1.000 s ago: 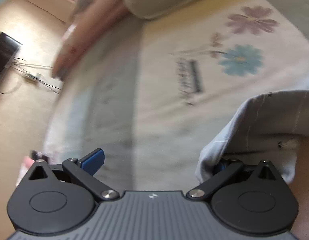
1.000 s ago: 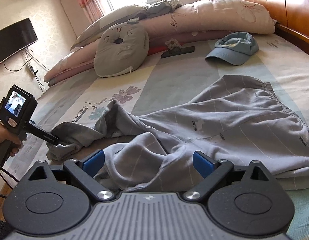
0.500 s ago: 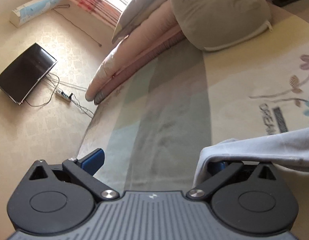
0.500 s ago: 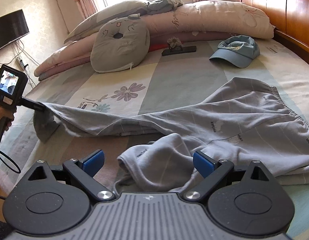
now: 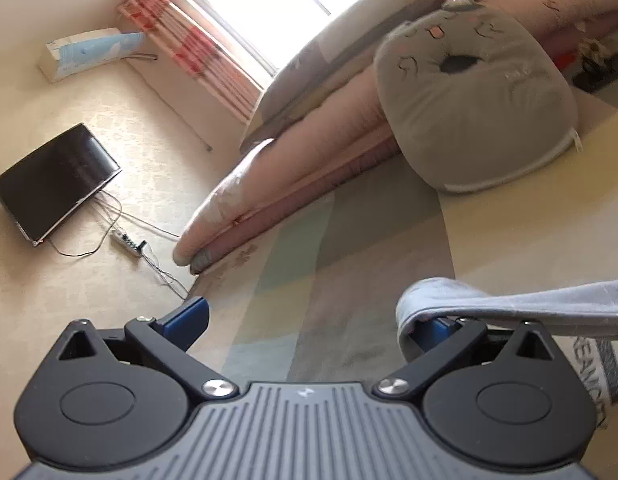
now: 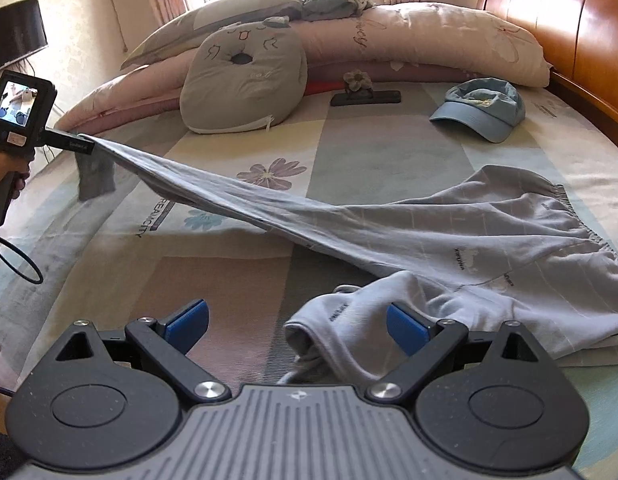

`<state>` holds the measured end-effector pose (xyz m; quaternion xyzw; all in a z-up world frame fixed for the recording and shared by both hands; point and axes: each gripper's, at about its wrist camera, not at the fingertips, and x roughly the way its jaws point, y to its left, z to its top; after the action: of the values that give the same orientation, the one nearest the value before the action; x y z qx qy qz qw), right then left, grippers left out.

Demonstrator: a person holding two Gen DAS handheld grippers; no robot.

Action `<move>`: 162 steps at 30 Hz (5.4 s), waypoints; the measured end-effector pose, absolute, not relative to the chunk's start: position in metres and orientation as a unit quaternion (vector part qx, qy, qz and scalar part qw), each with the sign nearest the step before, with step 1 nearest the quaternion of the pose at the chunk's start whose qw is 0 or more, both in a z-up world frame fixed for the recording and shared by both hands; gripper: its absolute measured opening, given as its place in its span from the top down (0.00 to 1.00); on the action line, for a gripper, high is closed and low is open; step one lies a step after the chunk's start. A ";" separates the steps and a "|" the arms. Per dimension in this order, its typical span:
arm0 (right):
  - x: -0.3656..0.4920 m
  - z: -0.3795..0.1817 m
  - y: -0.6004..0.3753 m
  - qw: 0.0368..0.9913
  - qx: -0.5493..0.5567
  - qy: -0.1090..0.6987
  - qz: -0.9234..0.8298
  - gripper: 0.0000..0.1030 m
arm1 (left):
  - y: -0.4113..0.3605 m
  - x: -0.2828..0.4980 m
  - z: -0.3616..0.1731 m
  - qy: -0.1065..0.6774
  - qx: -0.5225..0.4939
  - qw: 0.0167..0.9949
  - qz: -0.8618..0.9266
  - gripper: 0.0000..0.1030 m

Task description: Fold clothes

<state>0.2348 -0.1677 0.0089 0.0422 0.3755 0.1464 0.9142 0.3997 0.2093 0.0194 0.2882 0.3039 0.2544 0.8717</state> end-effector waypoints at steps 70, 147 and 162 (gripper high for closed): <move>0.338 -0.074 -0.287 0.884 -0.095 0.425 0.173 0.00 | 0.021 0.315 -0.077 0.491 0.019 0.869 -0.059 0.01; 0.447 -0.029 -0.180 0.797 -0.074 0.462 0.382 0.32 | 0.062 0.383 -0.074 0.453 -0.005 0.891 -0.009 0.01; 0.574 -0.050 -0.254 0.700 0.004 0.552 0.452 0.26 | 0.060 0.381 -0.076 0.443 -0.002 0.896 -0.003 0.00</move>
<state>0.5740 -0.2540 -0.0497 0.0035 0.5525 0.4518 0.7005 0.3805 0.0601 -0.0761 -0.0019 0.4434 -0.0025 0.8963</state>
